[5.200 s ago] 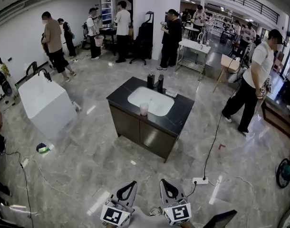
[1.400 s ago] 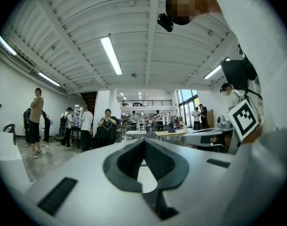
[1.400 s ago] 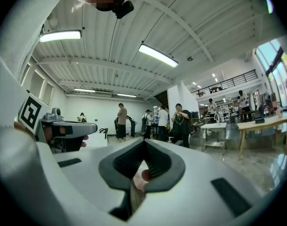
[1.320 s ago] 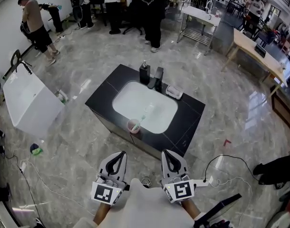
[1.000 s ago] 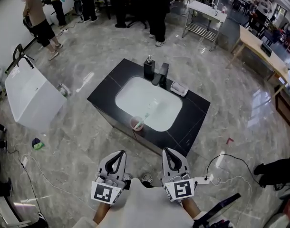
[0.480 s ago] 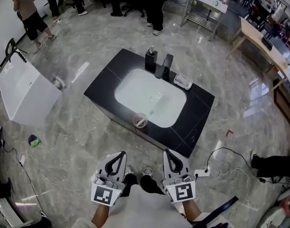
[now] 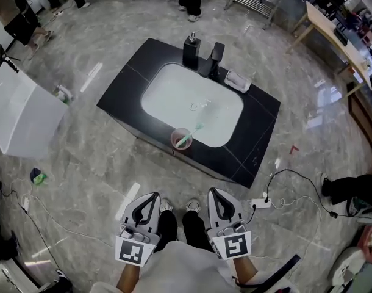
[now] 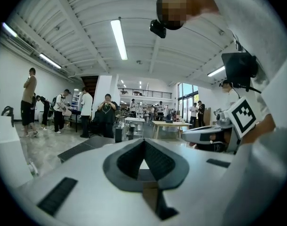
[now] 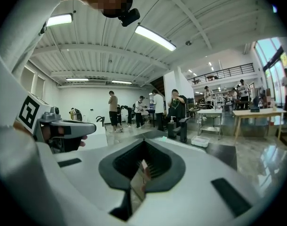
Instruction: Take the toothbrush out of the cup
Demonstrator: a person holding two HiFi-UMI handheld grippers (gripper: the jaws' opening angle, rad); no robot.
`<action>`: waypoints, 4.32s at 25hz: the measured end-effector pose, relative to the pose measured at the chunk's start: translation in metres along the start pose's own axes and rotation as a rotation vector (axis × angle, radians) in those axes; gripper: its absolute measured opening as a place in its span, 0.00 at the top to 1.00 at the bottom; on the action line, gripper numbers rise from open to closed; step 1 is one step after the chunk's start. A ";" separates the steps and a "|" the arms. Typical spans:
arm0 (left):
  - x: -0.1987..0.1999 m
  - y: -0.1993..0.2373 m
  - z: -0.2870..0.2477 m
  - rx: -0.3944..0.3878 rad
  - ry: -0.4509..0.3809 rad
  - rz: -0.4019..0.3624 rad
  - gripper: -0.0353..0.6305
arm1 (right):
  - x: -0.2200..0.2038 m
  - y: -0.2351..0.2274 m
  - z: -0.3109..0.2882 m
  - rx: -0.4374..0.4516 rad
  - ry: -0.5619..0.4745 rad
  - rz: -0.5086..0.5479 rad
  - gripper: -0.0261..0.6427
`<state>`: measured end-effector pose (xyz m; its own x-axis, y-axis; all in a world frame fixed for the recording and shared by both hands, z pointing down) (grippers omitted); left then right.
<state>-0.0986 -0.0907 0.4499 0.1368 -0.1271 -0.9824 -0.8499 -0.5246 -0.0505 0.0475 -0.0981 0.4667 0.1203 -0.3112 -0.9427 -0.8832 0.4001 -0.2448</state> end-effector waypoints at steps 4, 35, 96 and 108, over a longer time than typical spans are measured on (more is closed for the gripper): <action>-0.020 -0.002 0.003 -0.007 0.032 0.022 0.95 | -0.014 0.005 -0.003 0.006 0.000 -0.032 0.95; -0.036 0.009 -0.072 0.000 0.037 0.042 0.95 | -0.039 -0.039 -0.112 0.099 0.057 -0.015 0.87; -0.040 0.039 -0.045 0.076 0.070 0.019 0.95 | 0.018 -0.019 -0.179 0.152 -0.199 0.008 0.92; 0.000 0.033 -0.035 0.100 -0.007 0.000 0.95 | 0.060 -0.014 -0.159 0.185 -0.198 0.138 0.92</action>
<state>-0.1088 -0.1372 0.4547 0.1332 -0.1208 -0.9837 -0.8964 -0.4380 -0.0676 -0.0053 -0.2595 0.4499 0.1073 -0.0759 -0.9913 -0.8020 0.5826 -0.1315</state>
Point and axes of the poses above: the fingertips, and each gripper's own axes: z backward along the fingers, y to its left, x out of its top, the point moved 1 cm from there along z, backward along the fingers, and after that the axes turned 10 degrees about -z, right-handed, at the moved point
